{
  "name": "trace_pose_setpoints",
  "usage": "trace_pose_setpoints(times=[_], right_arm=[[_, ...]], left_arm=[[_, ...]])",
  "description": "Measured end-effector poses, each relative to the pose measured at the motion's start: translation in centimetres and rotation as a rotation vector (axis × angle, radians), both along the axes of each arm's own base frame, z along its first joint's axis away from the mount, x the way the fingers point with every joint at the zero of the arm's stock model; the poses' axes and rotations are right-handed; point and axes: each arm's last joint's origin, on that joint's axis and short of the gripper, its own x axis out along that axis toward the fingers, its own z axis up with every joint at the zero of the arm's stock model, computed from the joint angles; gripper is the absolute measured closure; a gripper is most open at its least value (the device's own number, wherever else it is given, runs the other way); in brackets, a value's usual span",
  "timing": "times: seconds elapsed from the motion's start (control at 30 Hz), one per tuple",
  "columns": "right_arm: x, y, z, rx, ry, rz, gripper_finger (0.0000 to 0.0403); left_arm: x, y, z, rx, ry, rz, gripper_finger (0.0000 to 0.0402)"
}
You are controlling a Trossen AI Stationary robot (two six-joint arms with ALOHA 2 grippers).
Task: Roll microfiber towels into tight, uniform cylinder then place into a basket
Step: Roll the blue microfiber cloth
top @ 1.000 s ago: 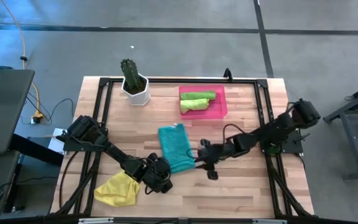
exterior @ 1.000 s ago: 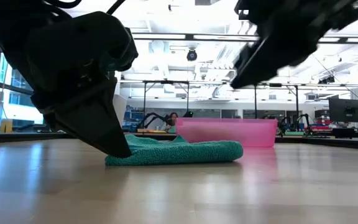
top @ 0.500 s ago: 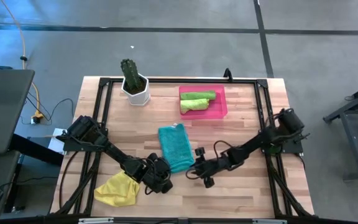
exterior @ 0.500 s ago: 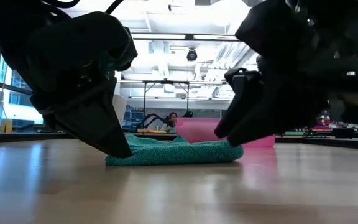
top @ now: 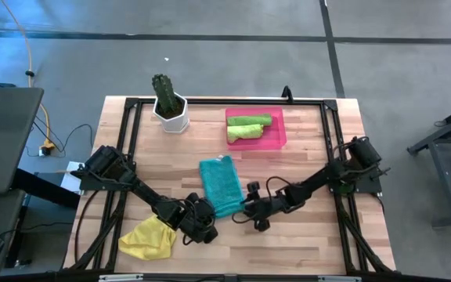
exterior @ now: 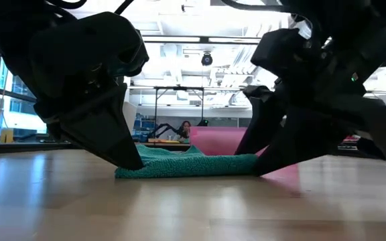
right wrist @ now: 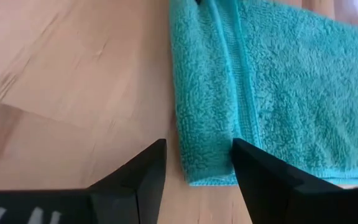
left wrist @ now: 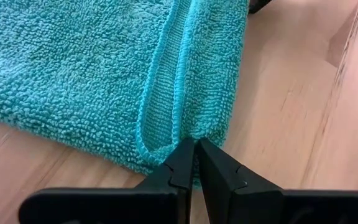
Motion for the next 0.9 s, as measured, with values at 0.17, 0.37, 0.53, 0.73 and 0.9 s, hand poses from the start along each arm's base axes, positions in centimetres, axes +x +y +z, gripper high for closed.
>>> trace_pose_setpoints(times=[0.17,0.37,0.53,0.73,0.9], right_arm=[[0.1,-0.5,-0.1,0.054,0.016,-0.046,0.0226],[0.2,-1.0,-0.2,0.143,0.048,-0.126,0.0226],[0.2,-1.6,-0.3,0.228,0.095,-0.174,0.0246],[0.2,-1.8,-0.4,0.237,0.103,-0.197,0.0321],[0.2,-1.9,-0.4,0.239,0.107,-0.199,0.0392]], left_arm=[[0.0,0.0,0.0,-0.002,-0.005,0.0,0.0383],[0.1,-0.1,0.1,-0.013,-0.016,-0.002,0.0383],[0.4,-0.2,0.2,-0.031,-0.042,-0.005,0.0383],[0.5,-0.4,0.2,-0.076,-0.038,-0.03,0.0383],[0.4,-0.4,0.5,-0.059,-0.039,-0.049,0.0383]])
